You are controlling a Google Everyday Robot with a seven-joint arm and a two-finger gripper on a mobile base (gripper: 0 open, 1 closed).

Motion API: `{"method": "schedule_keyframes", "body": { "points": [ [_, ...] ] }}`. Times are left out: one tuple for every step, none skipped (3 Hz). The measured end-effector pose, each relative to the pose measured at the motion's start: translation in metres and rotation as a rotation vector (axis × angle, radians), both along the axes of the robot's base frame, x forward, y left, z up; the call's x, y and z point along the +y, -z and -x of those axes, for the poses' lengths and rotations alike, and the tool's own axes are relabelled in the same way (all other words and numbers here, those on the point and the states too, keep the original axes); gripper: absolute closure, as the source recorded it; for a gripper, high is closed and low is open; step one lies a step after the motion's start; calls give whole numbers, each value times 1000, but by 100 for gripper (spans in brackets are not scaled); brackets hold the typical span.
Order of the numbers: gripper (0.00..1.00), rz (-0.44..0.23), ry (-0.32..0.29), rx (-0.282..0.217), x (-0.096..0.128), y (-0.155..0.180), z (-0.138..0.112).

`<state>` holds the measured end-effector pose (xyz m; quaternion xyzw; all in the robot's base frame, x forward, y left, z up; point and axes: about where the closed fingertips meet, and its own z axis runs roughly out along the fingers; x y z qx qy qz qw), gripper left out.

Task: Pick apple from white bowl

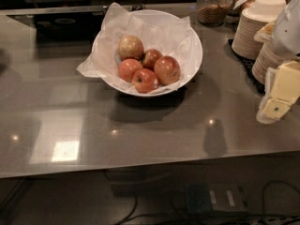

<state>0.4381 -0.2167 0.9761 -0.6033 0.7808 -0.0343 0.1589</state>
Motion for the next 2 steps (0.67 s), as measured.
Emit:
{"method": "schedule_keyframes", "body": {
  "points": [
    [0,0,0,0,0,0,0],
    [0,-27,-18,-49,11,3,-18]
  ]
}}
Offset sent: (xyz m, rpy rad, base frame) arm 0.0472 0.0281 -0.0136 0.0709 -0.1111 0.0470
